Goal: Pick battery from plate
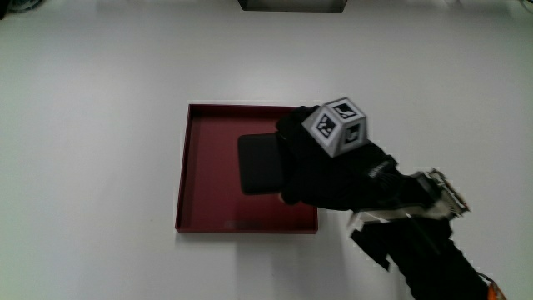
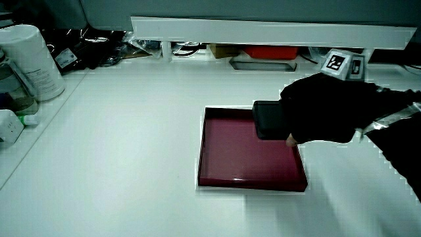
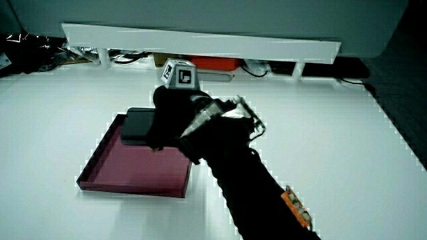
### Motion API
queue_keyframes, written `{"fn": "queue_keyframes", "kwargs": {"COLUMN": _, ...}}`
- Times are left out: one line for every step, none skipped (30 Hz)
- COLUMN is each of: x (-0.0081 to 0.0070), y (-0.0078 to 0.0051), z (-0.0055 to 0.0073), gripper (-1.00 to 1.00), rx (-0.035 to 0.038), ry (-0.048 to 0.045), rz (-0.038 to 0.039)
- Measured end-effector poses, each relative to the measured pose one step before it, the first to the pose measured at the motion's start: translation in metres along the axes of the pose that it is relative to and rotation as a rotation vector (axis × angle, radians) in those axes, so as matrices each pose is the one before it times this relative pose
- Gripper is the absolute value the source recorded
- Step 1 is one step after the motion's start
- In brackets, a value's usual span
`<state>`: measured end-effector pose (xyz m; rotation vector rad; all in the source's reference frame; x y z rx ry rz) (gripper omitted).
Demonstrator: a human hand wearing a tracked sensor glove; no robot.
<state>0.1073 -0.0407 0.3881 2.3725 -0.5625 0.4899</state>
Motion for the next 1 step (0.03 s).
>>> {"fn": "queue_keyframes", "kwargs": {"x": 0.00543, "y": -0.00392, "z": 0.00006, "gripper": 1.0, "rx": 0.00714, "ry": -0.00153, "rz": -0.00814}}
